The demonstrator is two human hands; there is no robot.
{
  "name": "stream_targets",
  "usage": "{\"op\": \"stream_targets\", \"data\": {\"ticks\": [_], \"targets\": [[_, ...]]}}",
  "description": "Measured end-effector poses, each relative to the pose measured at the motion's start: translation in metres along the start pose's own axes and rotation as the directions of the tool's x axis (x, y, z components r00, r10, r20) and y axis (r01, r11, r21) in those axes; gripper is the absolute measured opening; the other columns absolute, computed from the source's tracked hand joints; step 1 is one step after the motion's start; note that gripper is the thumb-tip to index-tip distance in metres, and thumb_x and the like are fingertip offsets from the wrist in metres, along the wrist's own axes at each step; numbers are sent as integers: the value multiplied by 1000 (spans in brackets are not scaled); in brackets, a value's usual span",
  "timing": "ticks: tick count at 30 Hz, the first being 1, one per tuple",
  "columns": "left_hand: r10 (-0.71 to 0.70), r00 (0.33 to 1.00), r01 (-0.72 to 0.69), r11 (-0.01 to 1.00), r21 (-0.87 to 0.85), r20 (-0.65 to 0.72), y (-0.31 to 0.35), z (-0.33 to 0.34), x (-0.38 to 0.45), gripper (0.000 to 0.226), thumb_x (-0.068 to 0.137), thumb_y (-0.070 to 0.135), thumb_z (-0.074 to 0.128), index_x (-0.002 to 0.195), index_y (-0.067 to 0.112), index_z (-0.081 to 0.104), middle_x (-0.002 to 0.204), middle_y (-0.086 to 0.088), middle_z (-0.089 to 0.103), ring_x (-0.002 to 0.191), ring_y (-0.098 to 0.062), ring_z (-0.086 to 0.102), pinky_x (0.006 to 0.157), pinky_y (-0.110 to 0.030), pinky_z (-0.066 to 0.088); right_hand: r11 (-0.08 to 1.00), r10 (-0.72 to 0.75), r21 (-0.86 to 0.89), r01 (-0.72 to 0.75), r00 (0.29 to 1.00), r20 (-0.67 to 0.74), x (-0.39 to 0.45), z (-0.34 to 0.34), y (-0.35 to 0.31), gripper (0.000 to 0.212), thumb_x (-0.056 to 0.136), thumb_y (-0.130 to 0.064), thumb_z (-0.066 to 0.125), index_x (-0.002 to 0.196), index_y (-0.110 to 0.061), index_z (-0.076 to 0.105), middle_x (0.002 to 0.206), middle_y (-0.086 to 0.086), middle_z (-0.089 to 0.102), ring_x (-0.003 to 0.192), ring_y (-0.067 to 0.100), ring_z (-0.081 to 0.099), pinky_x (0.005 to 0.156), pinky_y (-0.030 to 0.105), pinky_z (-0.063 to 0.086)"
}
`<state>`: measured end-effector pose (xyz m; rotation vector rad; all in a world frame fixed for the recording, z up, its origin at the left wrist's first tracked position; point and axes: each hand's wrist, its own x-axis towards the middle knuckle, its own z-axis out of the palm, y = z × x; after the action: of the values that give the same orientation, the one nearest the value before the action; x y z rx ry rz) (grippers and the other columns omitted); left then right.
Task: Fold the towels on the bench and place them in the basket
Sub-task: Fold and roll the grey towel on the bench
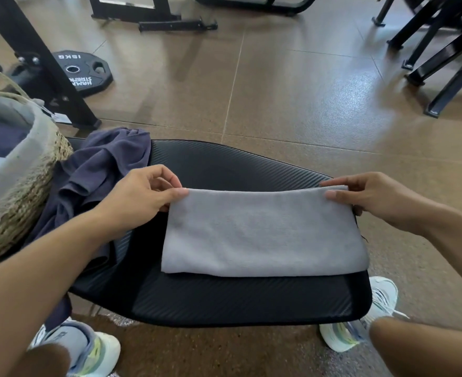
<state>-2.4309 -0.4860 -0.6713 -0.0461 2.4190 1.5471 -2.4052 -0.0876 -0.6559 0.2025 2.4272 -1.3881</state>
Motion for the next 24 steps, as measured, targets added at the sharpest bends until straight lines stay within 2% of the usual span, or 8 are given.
{"op": "stream_targets", "data": {"ticks": [4, 6, 9, 12, 15, 18, 21, 24], "targets": [[0, 989, 2, 1000, -13, 150, 1, -16, -1, 30, 67, 30, 84, 82, 8, 68, 80, -10, 75, 75, -18, 69, 73, -32, 61, 999, 35, 26, -36, 999, 31, -2, -8, -3, 18, 87, -24, 73, 101, -14, 81, 82, -1, 74, 58, -1, 57, 54, 13, 46], [-26, 957, 15, 999, 39, 290, 1, -25, -2, 32, 67, 22, 85, 88, 5, 67, 79, -9, 74, 72, -17, 67, 67, -25, 58, 998, 51, 27, -53, 995, 85, -3, -13, -5, 20, 86, -24, 74, 100, -13, 82, 84, 2, 73, 60, 1, 55, 54, 14, 45], [-153, 846, 66, 981, 183, 511, -1, -34, -6, 35, 67, 17, 88, 97, 9, 72, 83, -12, 75, 71, -18, 67, 65, -24, 55, 993, 105, -90, -82, 948, 301, -9, -19, -9, 26, 82, -27, 75, 107, -21, 82, 89, 2, 73, 69, 6, 52, 57, 17, 43], [-263, 742, 20, 928, 372, 616, -4, -36, -8, 18, 81, 20, 84, 98, 26, 80, 87, -6, 77, 72, -12, 64, 66, -25, 52, 968, 170, -241, -67, 882, 439, -12, -18, -10, 21, 79, -31, 77, 99, -25, 83, 83, 0, 70, 71, 9, 52, 59, 19, 43], [-264, 778, -22, 895, 445, 570, -1, -31, -9, 7, 86, 21, 79, 89, 27, 82, 75, -1, 71, 64, -10, 57, 61, -23, 48, 960, 149, -279, -30, 897, 416, -11, -14, -10, 13, 77, -31, 79, 84, -20, 82, 74, -3, 66, 66, 8, 51, 58, 20, 41], [-178, 889, 7, 926, 377, 421, 1, -29, -6, 2, 84, 18, 80, 85, 19, 78, 72, 1, 70, 63, -8, 56, 56, -22, 43, 982, 38, -189, 8, 971, 234, -6, -14, -10, 32, 70, -38, 85, 83, -10, 75, 72, 0, 62, 66, 10, 49, 58, 23, 39], [10, 975, -97, 918, 384, 222, 5, -29, 0, 4, 90, 20, 74, 86, 21, 73, 76, 7, 72, 63, -2, 57, 66, -26, 44, 996, -90, 23, 90, 996, 2, 1, -11, -12, 57, 53, -57, 92, 81, -14, 67, 70, -2, 64, 65, 8, 56, 61, 21, 45], [269, 963, -249, 885, 393, 2, 15, -29, 4, 10, 92, 22, 70, 86, 29, 66, 78, 8, 71, 64, 1, 57, 69, -19, 45, 955, -198, 176, 240, 954, -226, 4, -2, -21, 31, 71, -37, 82, 84, -19, 60, 66, -10, 69, 61, 2, 58, 67, 19, 44]]}}
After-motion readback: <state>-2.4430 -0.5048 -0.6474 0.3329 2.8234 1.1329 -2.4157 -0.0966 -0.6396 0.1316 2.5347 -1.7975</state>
